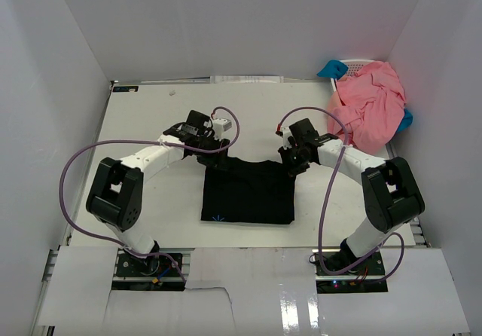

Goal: Fold and stack the t-shirts
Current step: Fold the long partially folded tshirt into a neat square

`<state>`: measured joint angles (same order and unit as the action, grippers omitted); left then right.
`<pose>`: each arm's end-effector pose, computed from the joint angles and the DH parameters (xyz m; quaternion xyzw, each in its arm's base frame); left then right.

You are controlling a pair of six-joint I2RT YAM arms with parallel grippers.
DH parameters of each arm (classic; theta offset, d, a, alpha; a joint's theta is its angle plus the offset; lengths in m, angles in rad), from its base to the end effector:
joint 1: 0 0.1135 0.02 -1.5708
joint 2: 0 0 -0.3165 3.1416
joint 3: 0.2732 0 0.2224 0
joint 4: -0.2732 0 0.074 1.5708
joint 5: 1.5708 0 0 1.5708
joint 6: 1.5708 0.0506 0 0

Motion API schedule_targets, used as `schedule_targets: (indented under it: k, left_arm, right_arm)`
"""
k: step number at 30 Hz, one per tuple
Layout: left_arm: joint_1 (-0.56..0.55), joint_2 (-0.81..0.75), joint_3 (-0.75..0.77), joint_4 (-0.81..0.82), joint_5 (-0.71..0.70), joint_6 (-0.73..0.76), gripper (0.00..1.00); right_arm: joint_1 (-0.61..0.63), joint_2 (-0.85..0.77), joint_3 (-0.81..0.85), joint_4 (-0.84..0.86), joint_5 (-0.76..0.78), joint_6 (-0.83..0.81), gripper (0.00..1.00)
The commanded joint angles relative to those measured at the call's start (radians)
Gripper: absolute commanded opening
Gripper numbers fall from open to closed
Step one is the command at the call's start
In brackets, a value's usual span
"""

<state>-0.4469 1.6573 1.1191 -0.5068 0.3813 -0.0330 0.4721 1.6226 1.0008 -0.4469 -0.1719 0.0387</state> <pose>0.2829 -0.1564 0.2659 0.2430 0.9178 -0.2384 0.2044 0.2677 0.1464 0.2450 -0.2283 0.9379 0.1430 0.2185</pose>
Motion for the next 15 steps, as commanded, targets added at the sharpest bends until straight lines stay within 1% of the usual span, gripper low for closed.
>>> schedule_targets:
  k: [1, 6, 11, 15]
  left_arm:
    - [0.005, 0.001, -0.005, -0.006, -0.044, 0.016, 0.6]
    - [0.005, 0.013, -0.012, -0.007, -0.145, 0.015, 0.62]
    - [0.005, 0.021, -0.01, -0.016, -0.131, 0.018, 0.58]
    - [0.005, -0.013, -0.03, -0.019, -0.118, 0.016, 0.59]
  right_arm:
    - [-0.004, -0.009, 0.039, -0.022, -0.015, 0.001, 0.08]
    - [-0.004, -0.02, 0.038, -0.021, -0.026, -0.002, 0.08]
    - [-0.004, -0.02, 0.038, -0.024, -0.025, -0.003, 0.08]
    - [-0.006, -0.018, 0.041, -0.027, -0.023, -0.005, 0.08]
